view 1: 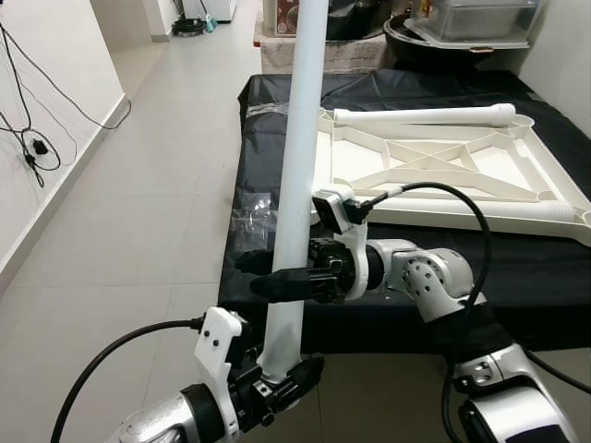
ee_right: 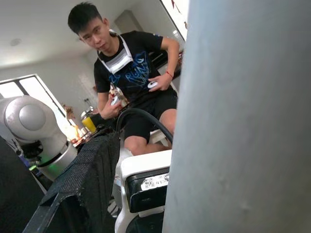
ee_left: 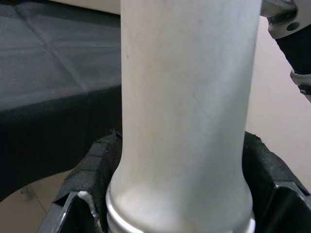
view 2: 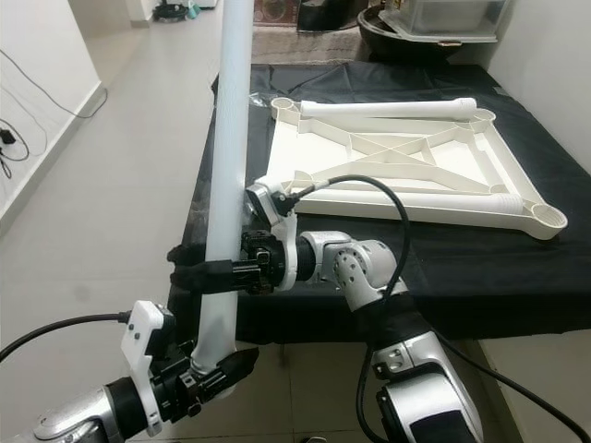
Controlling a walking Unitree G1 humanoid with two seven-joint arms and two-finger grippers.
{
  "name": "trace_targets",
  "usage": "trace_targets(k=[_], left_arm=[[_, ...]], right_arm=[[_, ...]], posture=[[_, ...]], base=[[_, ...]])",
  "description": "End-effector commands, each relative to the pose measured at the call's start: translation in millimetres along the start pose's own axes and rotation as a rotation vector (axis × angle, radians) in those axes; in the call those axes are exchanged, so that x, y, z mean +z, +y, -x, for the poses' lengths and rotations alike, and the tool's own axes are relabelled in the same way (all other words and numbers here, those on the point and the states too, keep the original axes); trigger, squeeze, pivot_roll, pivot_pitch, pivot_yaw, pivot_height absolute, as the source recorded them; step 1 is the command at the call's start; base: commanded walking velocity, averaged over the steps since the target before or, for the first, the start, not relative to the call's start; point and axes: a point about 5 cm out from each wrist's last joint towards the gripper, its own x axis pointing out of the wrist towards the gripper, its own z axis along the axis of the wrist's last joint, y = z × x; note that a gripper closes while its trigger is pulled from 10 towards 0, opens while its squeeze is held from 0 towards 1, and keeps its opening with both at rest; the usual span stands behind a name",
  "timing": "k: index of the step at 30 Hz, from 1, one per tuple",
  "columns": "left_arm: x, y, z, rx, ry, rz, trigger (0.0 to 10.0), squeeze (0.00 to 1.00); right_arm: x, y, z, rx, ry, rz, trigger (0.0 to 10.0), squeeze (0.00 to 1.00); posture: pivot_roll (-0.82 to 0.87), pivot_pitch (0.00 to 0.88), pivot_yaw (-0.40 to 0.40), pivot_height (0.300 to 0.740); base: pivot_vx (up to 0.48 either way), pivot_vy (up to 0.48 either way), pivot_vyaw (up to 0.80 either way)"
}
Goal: Building children table
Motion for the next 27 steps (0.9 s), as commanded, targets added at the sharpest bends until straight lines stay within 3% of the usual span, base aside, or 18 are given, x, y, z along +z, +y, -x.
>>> trace_targets(k=[1, 13, 14, 15, 16, 17, 18, 27], left_arm=[[-0.1, -4.6, -0.4, -0.015, -0.001, 0.011, 10.0, 0.0], [-1.0, -6.0, -1.2, -0.018, -0.002, 0.019, 10.0, 0.0], [-1.3, -6.3, -1.3, -0.017, -0.001, 0.02, 10.0, 0.0], [-1.6, -6.5, -1.4, -0.016, -0.001, 0.021, 10.0, 0.0], [-1.8, -6.8, -1.4, -0.016, 0.0, 0.021, 10.0, 0.0], [-1.8, -6.8, -1.4, -0.016, 0.0, 0.021, 10.0, 0.0], [-1.9, -6.8, -1.4, -0.016, 0.0, 0.022, 10.0, 0.0], [-3.3, -5.6, 0.9, -0.003, -0.001, 0.032, 10.0, 0.0]], right_arm=[[-0.2, 0.7, -4.1, 0.021, 0.011, -0.003, 10.0, 0.0], [0.9, 0.3, -7.2, 0.041, 0.017, -0.007, 10.0, 0.0], [1.1, 0.0, -7.4, 0.042, 0.016, -0.008, 9.0, 0.0], [1.3, -0.2, -7.5, 0.043, 0.015, -0.009, 9.0, 0.0], [1.6, -0.4, -7.6, 0.043, 0.013, -0.011, 0.7, 0.0], [1.6, -0.4, -7.6, 0.043, 0.013, -0.011, 0.7, 0.0], [2.1, -0.5, -7.7, 0.044, 0.011, -0.012, 0.0, 0.0], [2.3, 0.9, -7.7, 0.057, 0.011, -0.017, 0.0, 0.0]], posture=[[0.02, 0.124, 0.006, 0.74], [0.02, 0.128, 0.008, 0.74], [0.02, 0.128, 0.008, 0.74], [0.02, 0.128, 0.008, 0.74], [0.02, 0.128, 0.008, 0.74], [0.02, 0.128, 0.008, 0.74], [0.02, 0.13, 0.01, 0.74], [0.02, 0.132, 0.01, 0.74]], base=[[0.0, 0.0, 0.0], [0.0, 0.0, 0.0], [0.0, 0.0, 0.0], [0.0, 0.0, 0.0], [0.0, 0.0, 0.0], [0.0, 0.0, 0.0], [0.0, 0.0, 0.0], [0.0, 0.0, 0.0]])
